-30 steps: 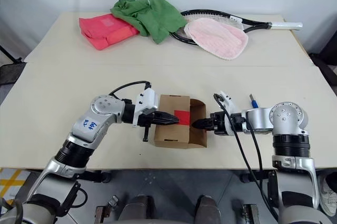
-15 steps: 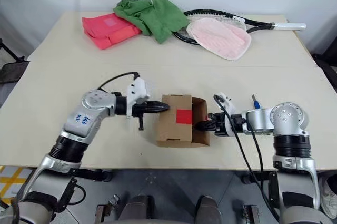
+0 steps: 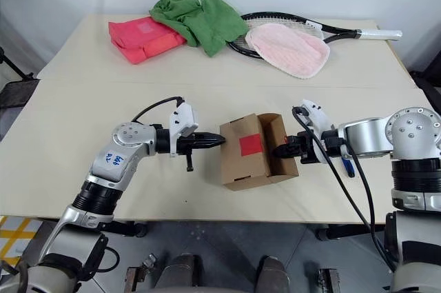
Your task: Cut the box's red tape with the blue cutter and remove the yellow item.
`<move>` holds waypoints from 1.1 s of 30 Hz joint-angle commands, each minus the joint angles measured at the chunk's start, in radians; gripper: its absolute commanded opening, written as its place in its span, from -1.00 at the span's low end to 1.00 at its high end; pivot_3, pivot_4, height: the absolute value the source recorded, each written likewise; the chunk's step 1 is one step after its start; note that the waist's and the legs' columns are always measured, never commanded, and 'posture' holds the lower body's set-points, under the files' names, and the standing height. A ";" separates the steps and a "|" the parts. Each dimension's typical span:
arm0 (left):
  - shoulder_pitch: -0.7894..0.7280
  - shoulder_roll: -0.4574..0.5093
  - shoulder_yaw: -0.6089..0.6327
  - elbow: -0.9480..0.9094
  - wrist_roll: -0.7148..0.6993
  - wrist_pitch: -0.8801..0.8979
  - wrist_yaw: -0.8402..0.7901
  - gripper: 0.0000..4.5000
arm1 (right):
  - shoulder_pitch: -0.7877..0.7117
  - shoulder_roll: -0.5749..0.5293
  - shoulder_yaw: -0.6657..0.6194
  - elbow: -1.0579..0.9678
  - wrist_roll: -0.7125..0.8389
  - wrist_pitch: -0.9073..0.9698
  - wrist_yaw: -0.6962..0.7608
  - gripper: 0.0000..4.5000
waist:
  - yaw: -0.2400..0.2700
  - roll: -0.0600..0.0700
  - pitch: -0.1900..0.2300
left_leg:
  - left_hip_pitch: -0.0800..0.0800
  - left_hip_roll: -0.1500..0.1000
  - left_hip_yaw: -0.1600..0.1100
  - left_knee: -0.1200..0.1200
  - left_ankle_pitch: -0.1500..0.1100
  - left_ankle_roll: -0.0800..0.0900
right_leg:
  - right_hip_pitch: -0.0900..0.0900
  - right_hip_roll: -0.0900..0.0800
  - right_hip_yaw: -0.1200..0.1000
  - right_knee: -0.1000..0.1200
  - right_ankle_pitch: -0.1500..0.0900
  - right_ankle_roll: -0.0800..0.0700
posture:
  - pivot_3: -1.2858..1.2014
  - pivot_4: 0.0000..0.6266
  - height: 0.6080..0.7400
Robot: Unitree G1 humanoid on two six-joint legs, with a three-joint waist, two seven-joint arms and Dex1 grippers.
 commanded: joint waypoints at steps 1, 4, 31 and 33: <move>0.026 -0.012 -0.061 0.006 0.021 0.004 -0.026 -1.00 | -0.058 -0.013 -0.011 -0.065 0.103 0.004 -0.021 -0.98 | 0.001 0.000 0.000 | 0.000 0.000 0.000 0.000 0.000 0.000 | 0.000 0.000 0.000 0.000 0.000 0.000 | 0.03 -0.52 1.00; 0.037 -0.009 -0.069 -0.001 0.014 0.019 -0.042 -1.00 | -0.076 -0.027 0.001 -0.074 0.145 0.004 -0.064 -0.98 | 0.002 0.000 0.000 | 0.000 0.000 0.000 0.000 0.000 0.000 | 0.000 0.000 0.000 0.000 0.000 0.000 | 0.03 -0.52 1.00; 0.122 -0.031 -0.091 -0.089 0.010 0.138 -0.038 -1.00 | -0.038 -0.261 0.310 -0.449 0.537 -0.336 -0.434 -0.98 | 0.036 0.000 0.000 | -0.001 0.000 0.000 0.002 0.000 0.001 | 0.001 0.000 0.000 -0.002 0.000 0.000 | 0.03 -0.52 1.00; 0.127 -0.037 -0.088 -0.093 0.009 0.141 -0.029 -1.00 | -0.041 -0.258 0.324 -0.464 0.537 -0.355 -0.455 -0.98 | 0.036 0.000 0.000 | -0.001 0.000 0.000 0.002 0.000 0.001 | 0.001 0.000 0.000 -0.001 0.000 0.000 | 0.03 -0.52 1.00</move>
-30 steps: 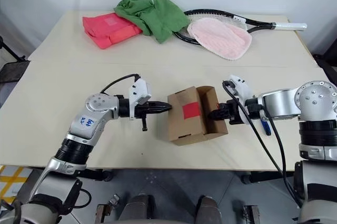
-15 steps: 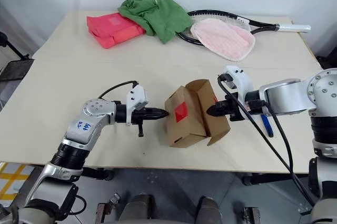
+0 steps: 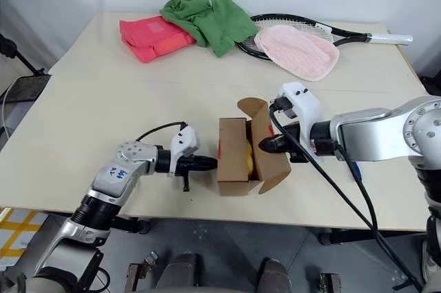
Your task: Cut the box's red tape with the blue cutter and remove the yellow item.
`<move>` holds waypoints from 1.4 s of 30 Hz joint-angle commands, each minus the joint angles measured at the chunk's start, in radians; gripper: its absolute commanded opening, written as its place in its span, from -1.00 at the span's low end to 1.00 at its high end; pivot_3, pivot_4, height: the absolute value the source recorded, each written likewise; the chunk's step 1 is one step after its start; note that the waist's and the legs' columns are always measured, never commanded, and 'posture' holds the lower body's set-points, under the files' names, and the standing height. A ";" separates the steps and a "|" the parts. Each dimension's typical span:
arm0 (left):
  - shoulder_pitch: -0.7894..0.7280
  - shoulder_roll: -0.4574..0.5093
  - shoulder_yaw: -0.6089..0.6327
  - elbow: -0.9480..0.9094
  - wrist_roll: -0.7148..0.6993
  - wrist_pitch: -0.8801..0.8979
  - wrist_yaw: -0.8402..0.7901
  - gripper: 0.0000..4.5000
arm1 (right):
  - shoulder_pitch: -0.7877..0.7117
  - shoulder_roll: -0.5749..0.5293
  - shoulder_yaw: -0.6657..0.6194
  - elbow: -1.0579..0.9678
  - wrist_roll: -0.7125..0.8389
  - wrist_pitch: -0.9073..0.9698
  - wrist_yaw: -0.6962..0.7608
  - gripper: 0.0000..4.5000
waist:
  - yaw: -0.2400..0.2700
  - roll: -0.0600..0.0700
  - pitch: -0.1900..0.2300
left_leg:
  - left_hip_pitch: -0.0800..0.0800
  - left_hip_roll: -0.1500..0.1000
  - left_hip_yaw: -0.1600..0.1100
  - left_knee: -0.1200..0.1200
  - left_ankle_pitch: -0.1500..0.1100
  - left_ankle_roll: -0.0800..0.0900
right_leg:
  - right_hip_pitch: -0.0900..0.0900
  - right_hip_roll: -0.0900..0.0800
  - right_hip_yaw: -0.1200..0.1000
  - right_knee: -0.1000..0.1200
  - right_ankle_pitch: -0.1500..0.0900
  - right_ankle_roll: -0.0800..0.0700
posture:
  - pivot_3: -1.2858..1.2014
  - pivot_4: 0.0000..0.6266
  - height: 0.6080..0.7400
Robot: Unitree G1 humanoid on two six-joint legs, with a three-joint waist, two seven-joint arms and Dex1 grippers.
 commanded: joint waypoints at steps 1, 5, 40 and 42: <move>0.018 -0.045 -0.046 -0.052 -0.021 -0.001 -0.005 -1.00 | 0.008 0.008 0.060 -0.054 -0.007 -0.019 -0.054 -0.98 | 0.001 0.000 0.000 | 0.000 0.000 0.000 0.000 0.000 0.000 | 0.000 0.000 0.000 0.000 0.000 0.000 | 0.03 -0.52 1.00; 0.031 -0.044 -0.045 -0.063 -0.017 0.002 0.006 -1.00 | 0.015 -0.003 0.086 -0.064 -0.015 -0.017 -0.075 -0.98 | 0.005 0.000 0.000 | 0.000 0.000 0.000 0.001 0.000 0.000 | 0.001 0.000 0.000 0.000 0.000 0.000 | 0.03 -0.52 1.00; -0.120 0.203 0.184 -0.278 -0.412 0.271 -0.182 -1.00 | -0.074 -0.012 0.064 -0.043 -0.050 -0.036 -0.142 -0.98 | -0.035 0.000 0.001 | -0.002 0.000 0.000 -0.003 0.000 0.000 | -0.004 0.000 0.000 0.000 0.000 0.000 | 0.03 -0.52 1.00; -0.121 0.194 0.189 -0.295 -0.441 0.294 -0.173 -1.00 | -0.078 -0.013 0.064 -0.043 -0.046 -0.037 -0.147 -0.98 | -0.037 0.000 0.001 | -0.002 0.000 0.000 -0.003 0.000 0.000 | -0.004 0.000 0.000 0.000 0.000 0.000 | 0.03 -0.52 1.00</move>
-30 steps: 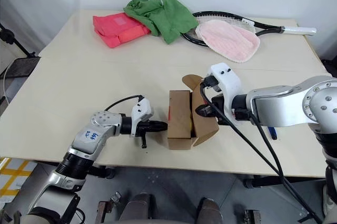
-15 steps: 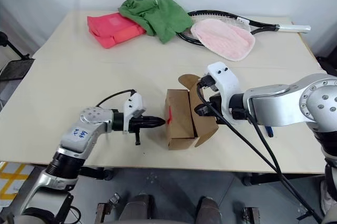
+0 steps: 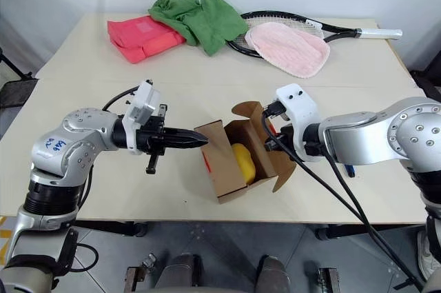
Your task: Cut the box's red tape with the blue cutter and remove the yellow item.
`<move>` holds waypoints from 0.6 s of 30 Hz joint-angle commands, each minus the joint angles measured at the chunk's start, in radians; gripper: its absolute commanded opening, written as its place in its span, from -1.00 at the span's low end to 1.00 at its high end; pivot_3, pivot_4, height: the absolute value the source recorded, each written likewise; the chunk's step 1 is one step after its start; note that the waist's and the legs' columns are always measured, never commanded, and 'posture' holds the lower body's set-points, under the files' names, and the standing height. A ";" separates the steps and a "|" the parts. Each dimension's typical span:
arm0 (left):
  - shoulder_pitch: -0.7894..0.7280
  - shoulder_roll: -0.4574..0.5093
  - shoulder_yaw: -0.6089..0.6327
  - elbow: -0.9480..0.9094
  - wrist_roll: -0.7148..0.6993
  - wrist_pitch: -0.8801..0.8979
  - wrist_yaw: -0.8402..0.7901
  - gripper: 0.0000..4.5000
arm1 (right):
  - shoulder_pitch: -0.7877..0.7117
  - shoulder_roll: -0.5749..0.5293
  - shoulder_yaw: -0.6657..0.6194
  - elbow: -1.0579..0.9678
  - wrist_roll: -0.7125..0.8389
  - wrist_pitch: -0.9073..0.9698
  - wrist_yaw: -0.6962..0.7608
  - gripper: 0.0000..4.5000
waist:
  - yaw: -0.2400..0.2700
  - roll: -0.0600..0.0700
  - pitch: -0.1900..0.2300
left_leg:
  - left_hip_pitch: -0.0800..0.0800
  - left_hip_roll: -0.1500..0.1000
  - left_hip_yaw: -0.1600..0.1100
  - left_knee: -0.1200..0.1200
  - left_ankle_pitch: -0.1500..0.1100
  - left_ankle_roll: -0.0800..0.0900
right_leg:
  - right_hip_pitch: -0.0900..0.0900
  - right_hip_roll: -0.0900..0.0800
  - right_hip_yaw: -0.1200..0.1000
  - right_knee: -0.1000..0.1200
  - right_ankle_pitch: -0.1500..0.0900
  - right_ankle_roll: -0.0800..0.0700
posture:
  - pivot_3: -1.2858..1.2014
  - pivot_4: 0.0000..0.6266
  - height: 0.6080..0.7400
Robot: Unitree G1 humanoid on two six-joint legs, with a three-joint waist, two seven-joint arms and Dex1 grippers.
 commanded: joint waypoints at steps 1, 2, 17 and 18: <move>-0.004 0.000 0.006 -0.059 -0.055 0.029 0.004 -1.00 | -0.032 -0.005 -0.020 -0.017 0.010 -0.010 -0.010 -0.98 | 0.000 0.000 0.000 | 0.000 0.000 0.000 0.000 0.000 0.000 | 0.000 0.000 0.000 0.000 0.000 0.000 | 0.03 -0.52 1.00; -0.008 0.003 0.000 -0.062 -0.056 0.038 0.005 -1.00 | -0.033 -0.005 -0.020 -0.016 0.010 -0.011 -0.012 -0.98 | 0.001 0.000 0.000 | 0.000 0.000 0.000 0.000 0.000 0.000 | 0.000 0.000 0.000 0.000 0.000 0.000 | 0.03 -0.52 1.00; -0.044 -0.146 -0.168 0.046 0.094 -0.071 0.124 -1.00 | -0.036 -0.011 0.012 0.006 -0.017 0.038 -0.025 -0.98 | -0.001 0.000 0.000 | 0.000 0.000 0.000 0.000 0.000 0.000 | 0.000 0.000 0.000 0.000 0.000 0.000 | 0.03 -0.52 1.00; -0.038 -0.137 -0.164 0.044 0.091 -0.066 0.121 -1.00 | -0.036 -0.010 0.009 0.006 -0.018 0.036 -0.026 -0.98 | -0.001 0.000 0.000 | 0.000 0.000 0.000 0.000 0.000 0.000 | -0.001 0.000 0.000 0.000 0.000 0.000 | 0.03 -0.52 1.00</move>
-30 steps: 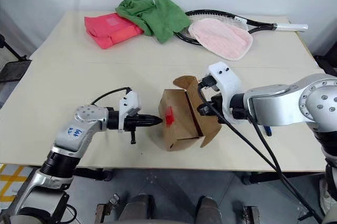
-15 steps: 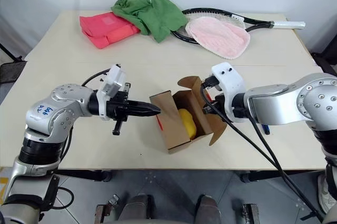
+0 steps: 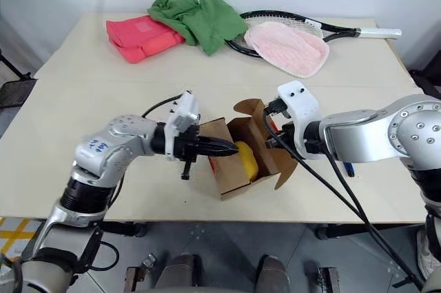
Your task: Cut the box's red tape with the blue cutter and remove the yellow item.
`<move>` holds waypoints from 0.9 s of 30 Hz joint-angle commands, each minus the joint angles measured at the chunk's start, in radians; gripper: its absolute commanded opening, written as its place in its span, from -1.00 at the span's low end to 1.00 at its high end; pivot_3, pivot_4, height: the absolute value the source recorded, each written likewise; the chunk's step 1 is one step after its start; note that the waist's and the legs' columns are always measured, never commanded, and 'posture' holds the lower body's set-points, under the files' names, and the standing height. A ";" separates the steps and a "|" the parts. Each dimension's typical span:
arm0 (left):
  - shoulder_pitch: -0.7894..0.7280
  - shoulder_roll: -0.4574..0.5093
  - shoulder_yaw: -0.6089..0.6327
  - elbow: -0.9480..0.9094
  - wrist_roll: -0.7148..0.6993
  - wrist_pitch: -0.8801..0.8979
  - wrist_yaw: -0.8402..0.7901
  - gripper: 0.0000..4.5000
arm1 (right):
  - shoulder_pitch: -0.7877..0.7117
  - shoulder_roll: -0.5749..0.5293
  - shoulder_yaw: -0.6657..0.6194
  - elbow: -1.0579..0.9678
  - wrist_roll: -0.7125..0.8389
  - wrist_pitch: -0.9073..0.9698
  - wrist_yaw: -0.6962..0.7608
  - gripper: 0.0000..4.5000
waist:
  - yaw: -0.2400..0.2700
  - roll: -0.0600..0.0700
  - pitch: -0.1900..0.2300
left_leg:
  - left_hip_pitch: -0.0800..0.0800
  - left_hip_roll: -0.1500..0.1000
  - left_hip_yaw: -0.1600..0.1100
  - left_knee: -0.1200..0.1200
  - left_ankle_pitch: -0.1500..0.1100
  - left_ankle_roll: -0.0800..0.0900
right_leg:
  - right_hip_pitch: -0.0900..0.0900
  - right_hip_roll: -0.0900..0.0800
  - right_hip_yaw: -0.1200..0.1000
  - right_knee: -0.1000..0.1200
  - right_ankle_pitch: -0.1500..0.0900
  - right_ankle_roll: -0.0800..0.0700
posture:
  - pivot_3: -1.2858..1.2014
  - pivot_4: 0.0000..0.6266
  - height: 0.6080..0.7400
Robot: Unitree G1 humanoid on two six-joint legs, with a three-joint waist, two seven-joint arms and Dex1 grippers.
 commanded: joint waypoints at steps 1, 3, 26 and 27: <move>0.010 0.024 0.006 -0.018 0.012 -0.015 -0.006 -1.00 | -0.025 -0.011 -0.012 -0.007 -0.004 0.007 -0.005 -0.98 | 0.001 0.000 0.000 | 0.000 0.000 0.000 0.000 0.000 0.000 | 0.000 0.000 0.000 0.000 0.000 0.000 | 0.03 -0.52 1.00; 0.016 0.046 0.015 -0.017 0.016 -0.020 -0.016 -1.00 | -0.027 -0.011 -0.012 -0.007 -0.007 0.006 -0.007 -0.98 | 0.002 0.000 0.000 | 0.000 0.000 0.000 0.000 0.000 0.000 | 0.000 0.000 0.000 0.000 0.000 0.000 | 0.03 -0.52 1.00; 0.121 0.188 0.072 -0.063 -0.031 0.005 -0.091 -1.00 | -0.010 -0.083 -0.044 -0.001 -0.005 0.009 -0.027 -0.98 | 0.003 0.000 0.000 | 0.000 0.000 0.000 0.000 0.000 0.000 | 0.000 0.000 0.000 0.000 0.000 0.000 | 0.03 -0.52 1.00; 0.131 0.201 0.077 -0.070 -0.039 0.013 -0.098 -1.00 | -0.011 -0.094 -0.048 0.003 -0.012 0.014 -0.017 -0.98 | 0.004 0.000 0.000 | 0.000 0.000 0.000 0.000 0.000 0.000 | 0.000 0.000 0.000 0.000 0.000 0.000 | 0.03 -0.52 1.00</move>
